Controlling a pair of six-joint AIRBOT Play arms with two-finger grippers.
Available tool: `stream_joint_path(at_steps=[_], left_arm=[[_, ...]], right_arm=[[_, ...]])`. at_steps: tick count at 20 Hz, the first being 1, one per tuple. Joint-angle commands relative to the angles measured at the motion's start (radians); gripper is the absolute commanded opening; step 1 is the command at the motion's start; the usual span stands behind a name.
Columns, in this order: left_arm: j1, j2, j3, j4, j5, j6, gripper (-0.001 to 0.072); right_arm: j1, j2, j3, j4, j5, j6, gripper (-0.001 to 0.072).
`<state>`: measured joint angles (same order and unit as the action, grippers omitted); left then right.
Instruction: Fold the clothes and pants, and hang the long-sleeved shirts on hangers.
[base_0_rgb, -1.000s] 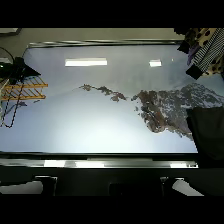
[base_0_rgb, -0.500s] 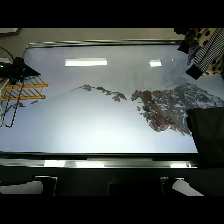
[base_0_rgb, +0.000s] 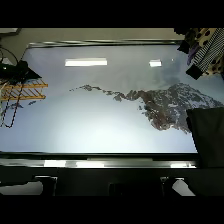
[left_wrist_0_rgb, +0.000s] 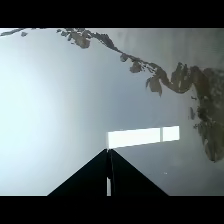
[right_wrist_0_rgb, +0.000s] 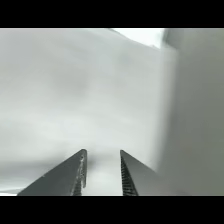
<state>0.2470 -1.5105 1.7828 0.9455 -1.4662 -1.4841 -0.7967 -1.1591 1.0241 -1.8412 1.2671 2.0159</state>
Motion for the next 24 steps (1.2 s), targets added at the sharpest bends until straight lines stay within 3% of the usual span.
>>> stream_joint_path(at_steps=[1,2,4,7,11,13,18,24], left_arm=[[-0.070,0.000,-0.025,0.238,0.018,0.017,0.0015],[-0.095,0.000,-0.045,0.280,0.021,0.019,0.0015],[-0.144,0.005,-0.110,0.321,0.026,0.032,0.0014],[-0.200,0.060,-0.263,0.338,0.063,0.084,0.0014],[-0.241,0.200,-0.479,0.391,0.208,0.074,0.0014],[-0.242,0.236,-0.519,0.391,0.230,0.070,0.0015],[-0.241,0.238,-0.520,0.391,0.203,0.071,0.0017],[-0.241,0.237,-0.520,0.391,0.203,0.071,0.0017]], right_arm=[[0.104,0.073,0.024,0.309,-0.205,-0.264,0.0243],[0.185,0.070,0.027,0.381,-0.203,-0.322,0.0157],[0.377,0.061,0.027,0.484,-0.190,-0.368,0.0074],[0.686,0.057,0.027,0.524,-0.196,-0.400,0.0071],[0.958,0.057,0.027,0.488,-0.198,-0.370,0.0068],[0.995,0.057,0.027,0.486,-0.195,-0.376,0.0032],[0.992,0.057,0.027,0.454,-0.200,-0.440,0.0038],[0.992,0.057,0.027,0.427,-0.174,-0.438,0.0036]])
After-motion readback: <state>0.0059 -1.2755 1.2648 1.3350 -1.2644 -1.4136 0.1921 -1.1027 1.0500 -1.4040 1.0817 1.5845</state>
